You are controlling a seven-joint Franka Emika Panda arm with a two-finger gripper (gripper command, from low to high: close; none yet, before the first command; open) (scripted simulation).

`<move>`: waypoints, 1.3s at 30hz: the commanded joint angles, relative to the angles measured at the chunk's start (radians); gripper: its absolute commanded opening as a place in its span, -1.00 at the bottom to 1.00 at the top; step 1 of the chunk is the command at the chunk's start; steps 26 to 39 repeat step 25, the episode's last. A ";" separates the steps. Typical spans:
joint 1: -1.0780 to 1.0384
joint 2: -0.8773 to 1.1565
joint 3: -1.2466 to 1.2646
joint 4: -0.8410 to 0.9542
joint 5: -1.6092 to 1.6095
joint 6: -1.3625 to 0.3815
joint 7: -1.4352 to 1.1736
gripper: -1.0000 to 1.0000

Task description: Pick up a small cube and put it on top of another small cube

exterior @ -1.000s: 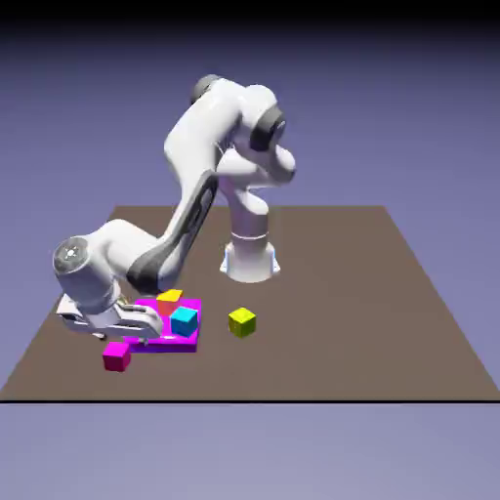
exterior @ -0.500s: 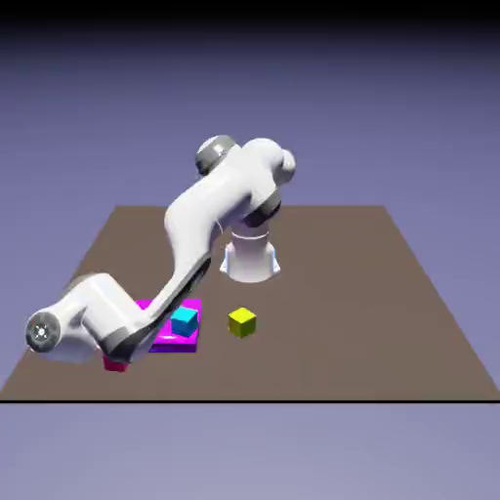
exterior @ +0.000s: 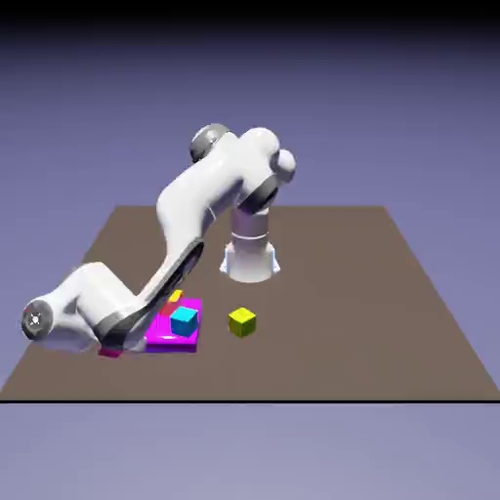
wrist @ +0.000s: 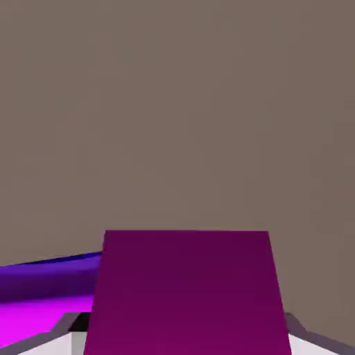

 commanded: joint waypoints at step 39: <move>-0.212 -0.565 0.425 -0.559 -0.089 0.184 0.558 1.00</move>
